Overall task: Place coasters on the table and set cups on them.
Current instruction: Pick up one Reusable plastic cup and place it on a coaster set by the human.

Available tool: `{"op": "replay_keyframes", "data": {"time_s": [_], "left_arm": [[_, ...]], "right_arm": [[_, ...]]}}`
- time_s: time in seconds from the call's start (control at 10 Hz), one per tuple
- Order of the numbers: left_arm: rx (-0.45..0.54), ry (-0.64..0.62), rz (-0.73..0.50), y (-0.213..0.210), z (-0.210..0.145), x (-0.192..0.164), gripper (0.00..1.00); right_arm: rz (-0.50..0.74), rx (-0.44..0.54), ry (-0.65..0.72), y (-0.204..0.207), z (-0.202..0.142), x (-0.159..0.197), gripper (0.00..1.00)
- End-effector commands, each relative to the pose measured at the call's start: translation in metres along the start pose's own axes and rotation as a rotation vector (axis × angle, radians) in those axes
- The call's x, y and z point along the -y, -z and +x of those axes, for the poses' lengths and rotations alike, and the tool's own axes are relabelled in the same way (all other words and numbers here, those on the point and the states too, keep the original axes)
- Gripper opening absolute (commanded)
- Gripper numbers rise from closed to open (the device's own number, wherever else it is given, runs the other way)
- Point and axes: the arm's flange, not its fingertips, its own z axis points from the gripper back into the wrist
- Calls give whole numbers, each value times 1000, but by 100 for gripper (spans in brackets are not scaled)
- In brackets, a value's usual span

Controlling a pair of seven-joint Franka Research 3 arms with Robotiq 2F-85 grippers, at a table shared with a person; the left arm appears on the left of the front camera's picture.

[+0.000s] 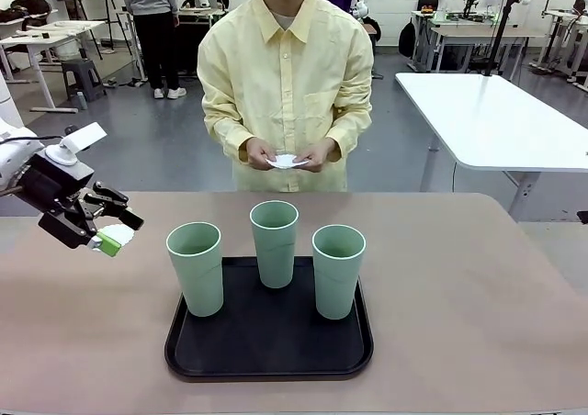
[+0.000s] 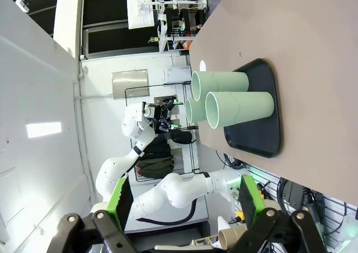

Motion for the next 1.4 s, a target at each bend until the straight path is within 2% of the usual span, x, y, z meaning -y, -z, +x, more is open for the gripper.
{"op": "replay_keyframes", "data": {"time_s": [0.0,0.2,0.3,0.6,0.8,1.0,1.3], "left_arm": [[12,17,-5,0,0,0,100],[-4,2,-2,1,1,0,100],[60,-16,49,-4,-7,-9,100],[156,142,143,-10,-36,-17,100],[180,227,105,5,-51,-25,100],[182,244,82,20,-71,-29,100],[334,300,75,28,-93,-34,100]], "right_arm": [[5,1,-2,0,0,-1,100],[5,1,-2,0,0,-1,100],[5,1,-2,0,0,-1,100],[5,1,-2,0,0,-1,100],[5,1,-2,0,0,-1,100],[5,1,-2,0,0,-1,100],[5,1,-2,0,0,-1,100]]}}
